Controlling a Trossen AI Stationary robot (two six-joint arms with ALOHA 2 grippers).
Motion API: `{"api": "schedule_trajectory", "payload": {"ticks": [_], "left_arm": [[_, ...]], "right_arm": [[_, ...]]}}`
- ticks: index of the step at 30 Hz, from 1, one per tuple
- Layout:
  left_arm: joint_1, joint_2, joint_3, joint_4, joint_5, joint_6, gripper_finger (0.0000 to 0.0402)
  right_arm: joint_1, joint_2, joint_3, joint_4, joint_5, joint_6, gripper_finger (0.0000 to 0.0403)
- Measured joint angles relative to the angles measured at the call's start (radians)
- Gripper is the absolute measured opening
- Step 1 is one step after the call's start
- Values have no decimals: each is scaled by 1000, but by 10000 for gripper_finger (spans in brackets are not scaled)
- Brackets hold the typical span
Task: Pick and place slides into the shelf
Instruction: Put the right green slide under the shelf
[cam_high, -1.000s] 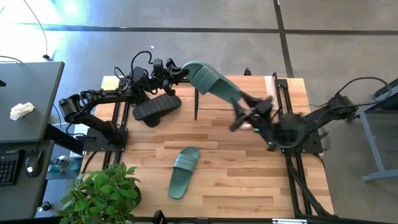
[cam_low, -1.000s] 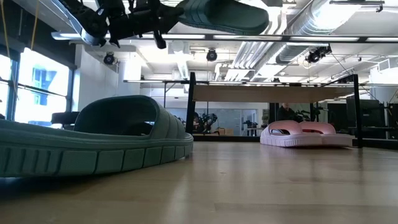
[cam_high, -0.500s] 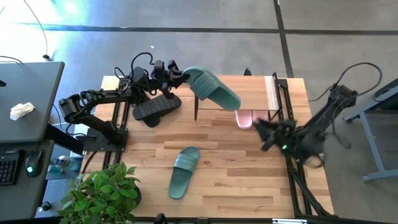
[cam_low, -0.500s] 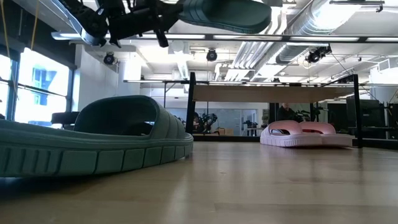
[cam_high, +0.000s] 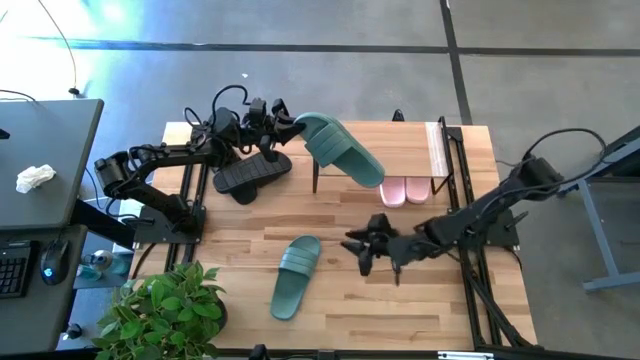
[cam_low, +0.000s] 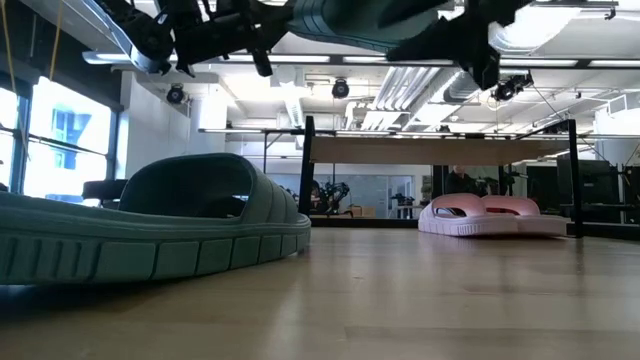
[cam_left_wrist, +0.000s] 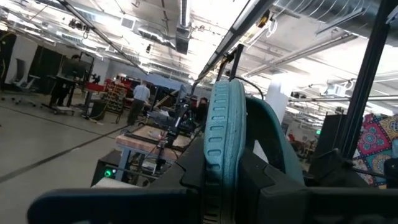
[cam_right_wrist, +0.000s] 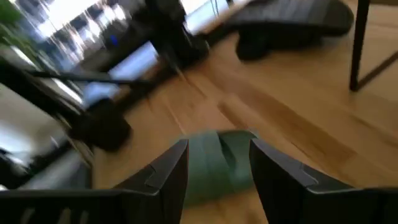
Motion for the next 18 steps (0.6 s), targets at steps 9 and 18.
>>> {"api": "schedule_trajectory", "payload": {"ticks": [9,18], "left_arm": [[0,0,0,-1,8,2,30],[0,0,0,-2,18,3,29]], "right_arm": [[-22,-172,114,-635,84,180,158],[-2,-428,52,-764,339,307,158]]}}
